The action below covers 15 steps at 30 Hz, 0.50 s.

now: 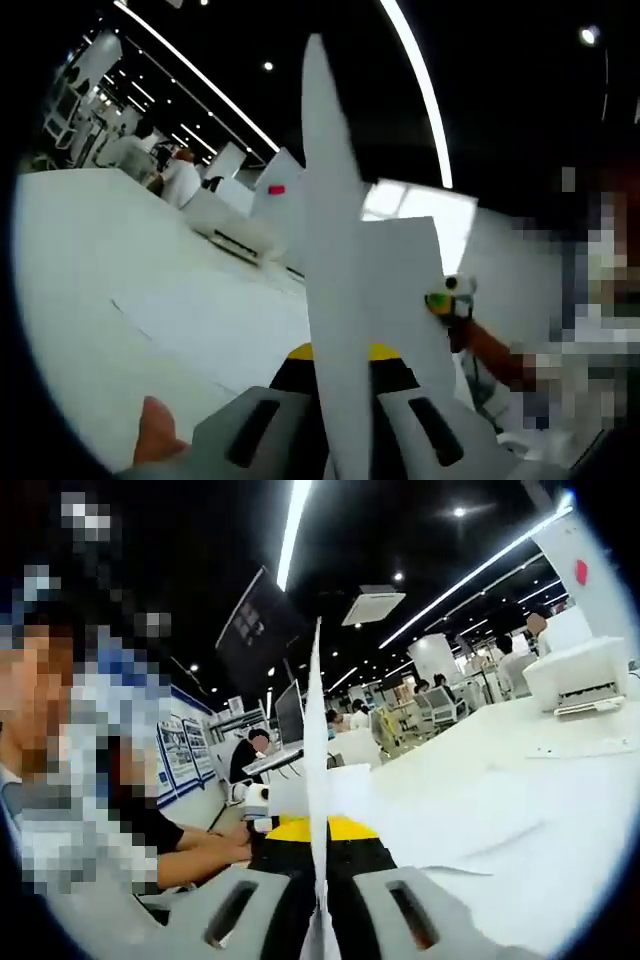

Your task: Organize the stack of printing papers by aligning and flattening the scattered papers on the table

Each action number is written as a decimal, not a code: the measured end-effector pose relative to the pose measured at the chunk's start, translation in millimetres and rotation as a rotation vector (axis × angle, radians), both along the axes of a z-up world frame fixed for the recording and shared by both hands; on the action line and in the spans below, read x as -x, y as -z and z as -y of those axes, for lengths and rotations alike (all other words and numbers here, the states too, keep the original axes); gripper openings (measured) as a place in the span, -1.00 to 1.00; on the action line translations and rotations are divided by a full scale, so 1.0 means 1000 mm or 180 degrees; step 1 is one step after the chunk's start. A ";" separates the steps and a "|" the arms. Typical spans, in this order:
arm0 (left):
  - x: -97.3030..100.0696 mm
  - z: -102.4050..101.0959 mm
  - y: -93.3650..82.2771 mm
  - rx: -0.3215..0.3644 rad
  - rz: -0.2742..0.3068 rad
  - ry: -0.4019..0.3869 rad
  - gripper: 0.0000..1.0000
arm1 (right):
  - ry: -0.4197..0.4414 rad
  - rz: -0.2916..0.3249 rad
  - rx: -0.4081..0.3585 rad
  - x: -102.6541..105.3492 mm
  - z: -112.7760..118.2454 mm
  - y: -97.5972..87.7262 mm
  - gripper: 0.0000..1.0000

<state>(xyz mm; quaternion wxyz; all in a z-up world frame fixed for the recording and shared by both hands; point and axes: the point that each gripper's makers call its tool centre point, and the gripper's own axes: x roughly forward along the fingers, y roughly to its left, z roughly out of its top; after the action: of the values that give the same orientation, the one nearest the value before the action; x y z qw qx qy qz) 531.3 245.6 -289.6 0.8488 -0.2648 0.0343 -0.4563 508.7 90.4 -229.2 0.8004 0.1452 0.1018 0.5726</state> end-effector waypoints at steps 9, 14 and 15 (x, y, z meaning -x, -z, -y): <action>0.001 0.000 -0.001 0.0004 0.0007 0.0014 -0.88 | -0.0002 -0.0184 0.0134 -0.007 0.001 0.013 -1.00; 0.001 0.000 0.000 0.0011 -0.0006 0.0016 -0.88 | -0.0018 -0.0157 0.0082 -0.009 -0.002 0.011 -1.00; 0.001 0.000 -0.001 0.0014 -0.0005 0.0017 -0.88 | -0.0020 -0.0150 0.0081 -0.010 -0.003 0.011 -1.00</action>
<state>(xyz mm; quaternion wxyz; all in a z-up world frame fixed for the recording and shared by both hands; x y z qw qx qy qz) 530.5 245.5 -289.0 0.8470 -0.2670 0.0347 -0.4584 518.8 93.5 -239.9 0.7977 0.1481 0.1284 0.5702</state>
